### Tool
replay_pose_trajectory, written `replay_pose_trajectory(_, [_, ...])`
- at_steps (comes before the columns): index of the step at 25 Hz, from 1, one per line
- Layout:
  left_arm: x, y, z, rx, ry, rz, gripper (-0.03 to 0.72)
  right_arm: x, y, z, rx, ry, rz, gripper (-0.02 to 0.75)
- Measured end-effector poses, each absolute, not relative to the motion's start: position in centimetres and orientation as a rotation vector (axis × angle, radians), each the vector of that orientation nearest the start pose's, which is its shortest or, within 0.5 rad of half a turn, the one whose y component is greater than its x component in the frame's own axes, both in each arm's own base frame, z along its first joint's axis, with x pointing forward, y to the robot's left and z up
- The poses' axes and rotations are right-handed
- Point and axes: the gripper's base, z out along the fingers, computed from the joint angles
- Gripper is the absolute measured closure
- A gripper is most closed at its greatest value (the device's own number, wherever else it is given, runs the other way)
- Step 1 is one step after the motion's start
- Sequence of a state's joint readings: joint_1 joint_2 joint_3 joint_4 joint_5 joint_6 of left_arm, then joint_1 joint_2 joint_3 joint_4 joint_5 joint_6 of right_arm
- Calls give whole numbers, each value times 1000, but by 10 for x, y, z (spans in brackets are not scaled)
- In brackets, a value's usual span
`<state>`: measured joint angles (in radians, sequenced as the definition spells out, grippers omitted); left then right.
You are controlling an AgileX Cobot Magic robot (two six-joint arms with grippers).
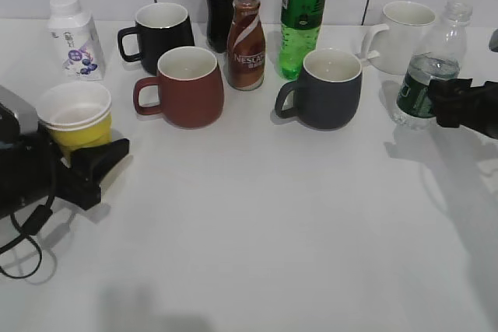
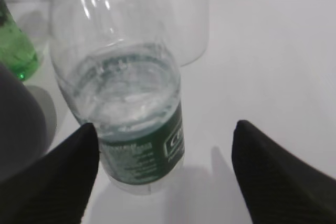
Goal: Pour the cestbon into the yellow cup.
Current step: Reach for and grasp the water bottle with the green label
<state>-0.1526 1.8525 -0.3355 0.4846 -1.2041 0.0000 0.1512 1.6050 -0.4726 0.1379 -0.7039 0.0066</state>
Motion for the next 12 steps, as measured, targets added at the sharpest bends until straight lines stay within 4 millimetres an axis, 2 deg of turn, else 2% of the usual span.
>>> replay_pose_trajectory(5, [229,-95,121,707,1698,-561,249,281,35,155,4,1900,84,149])
replay_pose_trajectory(12, [218,-127,124,843,1637,-672,250,286,43,142,-119,1847,114,146])
